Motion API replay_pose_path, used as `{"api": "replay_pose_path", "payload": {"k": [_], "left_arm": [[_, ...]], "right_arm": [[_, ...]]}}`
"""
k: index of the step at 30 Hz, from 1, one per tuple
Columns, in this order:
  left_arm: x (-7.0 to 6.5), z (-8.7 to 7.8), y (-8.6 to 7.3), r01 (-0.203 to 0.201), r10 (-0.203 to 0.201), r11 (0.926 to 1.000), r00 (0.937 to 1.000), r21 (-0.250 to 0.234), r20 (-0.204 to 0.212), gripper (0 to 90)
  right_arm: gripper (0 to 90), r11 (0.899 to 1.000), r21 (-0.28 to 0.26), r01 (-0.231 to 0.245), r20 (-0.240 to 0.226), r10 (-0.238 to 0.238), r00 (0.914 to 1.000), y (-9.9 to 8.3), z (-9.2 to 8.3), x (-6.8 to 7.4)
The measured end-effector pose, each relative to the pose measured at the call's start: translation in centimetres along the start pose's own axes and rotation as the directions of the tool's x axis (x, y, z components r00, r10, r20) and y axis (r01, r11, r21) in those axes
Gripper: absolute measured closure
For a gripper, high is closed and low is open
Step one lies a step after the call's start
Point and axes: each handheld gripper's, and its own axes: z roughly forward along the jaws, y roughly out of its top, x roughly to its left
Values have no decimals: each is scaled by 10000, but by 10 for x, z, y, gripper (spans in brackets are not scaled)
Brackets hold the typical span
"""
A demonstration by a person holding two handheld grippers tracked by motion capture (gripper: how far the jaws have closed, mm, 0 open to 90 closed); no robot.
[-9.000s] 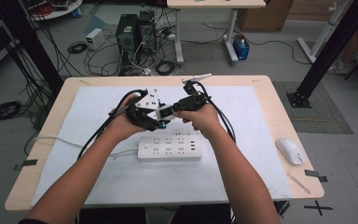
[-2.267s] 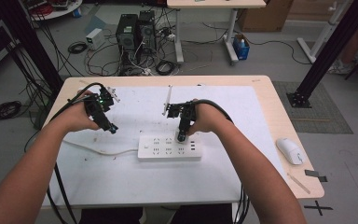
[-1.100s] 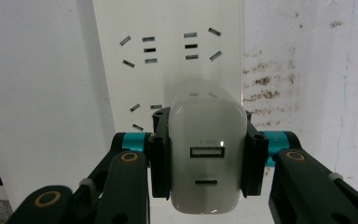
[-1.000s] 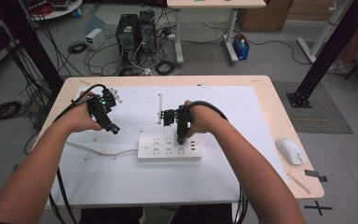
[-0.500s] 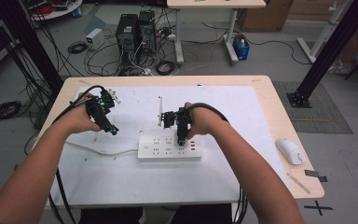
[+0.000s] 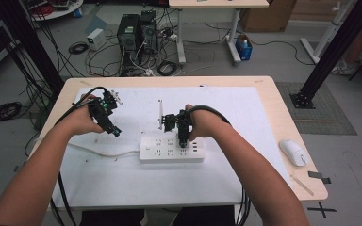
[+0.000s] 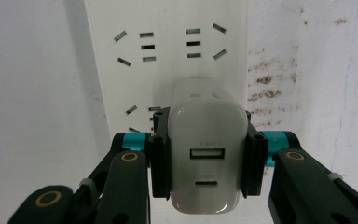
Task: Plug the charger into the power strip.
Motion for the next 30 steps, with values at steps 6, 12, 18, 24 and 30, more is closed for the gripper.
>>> {"api": "replay_pose_path", "payload": {"k": [6, 12, 18, 24, 30], "left_arm": [[-1, -2, 0, 39, -39, 10000, 10000, -66, -33, 61], [-4, -4, 1, -21, 21, 10000, 10000, -34, -68, 61], [-6, -2, 4, -79, 79, 10000, 10000, -4, -34, 61], [-7, -3, 5, -135, 135, 9999, 9999, -22, -35, 61], [-5, -2, 3, -55, 55, 9999, 10000, 93, -37, 62]], "right_arm": [[632, 9981, -506, -340, -130, 334, 9994, -8, 0, -2], [632, 9995, -292, -93, 185, 99, 9998, -3, 1, 3], [632, 9999, 58, -123, 219, 122, 9997, 1, 4, 3], [629, 9999, -119, -106, 2, 106, 9999, -2, 4, -1], [625, 9998, -180, -69, -59, 68, 10000, -2, 4, -2]]}}
